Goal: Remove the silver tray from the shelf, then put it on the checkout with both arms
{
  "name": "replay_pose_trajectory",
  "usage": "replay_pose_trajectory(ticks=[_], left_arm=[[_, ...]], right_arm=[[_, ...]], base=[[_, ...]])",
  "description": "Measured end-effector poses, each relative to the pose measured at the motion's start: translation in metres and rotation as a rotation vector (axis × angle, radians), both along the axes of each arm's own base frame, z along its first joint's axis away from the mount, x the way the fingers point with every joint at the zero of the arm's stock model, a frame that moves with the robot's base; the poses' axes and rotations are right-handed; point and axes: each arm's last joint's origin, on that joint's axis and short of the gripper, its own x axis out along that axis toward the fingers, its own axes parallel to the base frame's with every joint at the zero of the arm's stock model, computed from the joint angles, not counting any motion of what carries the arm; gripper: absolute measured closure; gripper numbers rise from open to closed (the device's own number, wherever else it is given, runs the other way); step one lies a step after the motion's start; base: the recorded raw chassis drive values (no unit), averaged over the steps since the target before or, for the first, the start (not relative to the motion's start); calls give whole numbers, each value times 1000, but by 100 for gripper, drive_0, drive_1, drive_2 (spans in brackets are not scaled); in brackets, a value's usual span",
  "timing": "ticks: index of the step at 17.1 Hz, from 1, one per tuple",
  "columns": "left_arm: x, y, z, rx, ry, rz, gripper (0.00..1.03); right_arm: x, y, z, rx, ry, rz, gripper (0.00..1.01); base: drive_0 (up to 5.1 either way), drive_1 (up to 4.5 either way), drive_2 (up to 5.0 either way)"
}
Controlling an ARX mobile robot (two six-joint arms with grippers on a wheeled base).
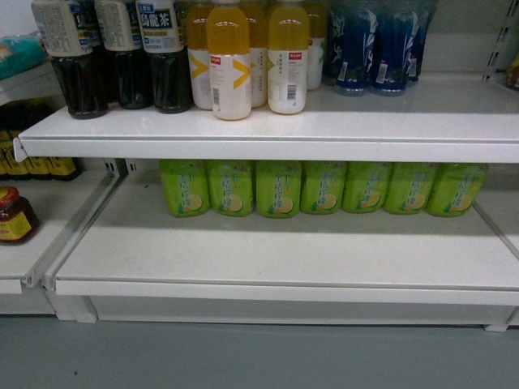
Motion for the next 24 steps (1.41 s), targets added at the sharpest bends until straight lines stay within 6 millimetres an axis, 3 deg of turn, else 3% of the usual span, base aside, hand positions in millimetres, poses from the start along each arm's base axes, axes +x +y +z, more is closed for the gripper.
replay_pose_trajectory(ticks=[24], left_arm=[[0, 0, 0, 10, 1, -1, 5]], right_arm=[[0, 0, 0, 0, 0, -1, 3]], base=[[0, 0, 0]])
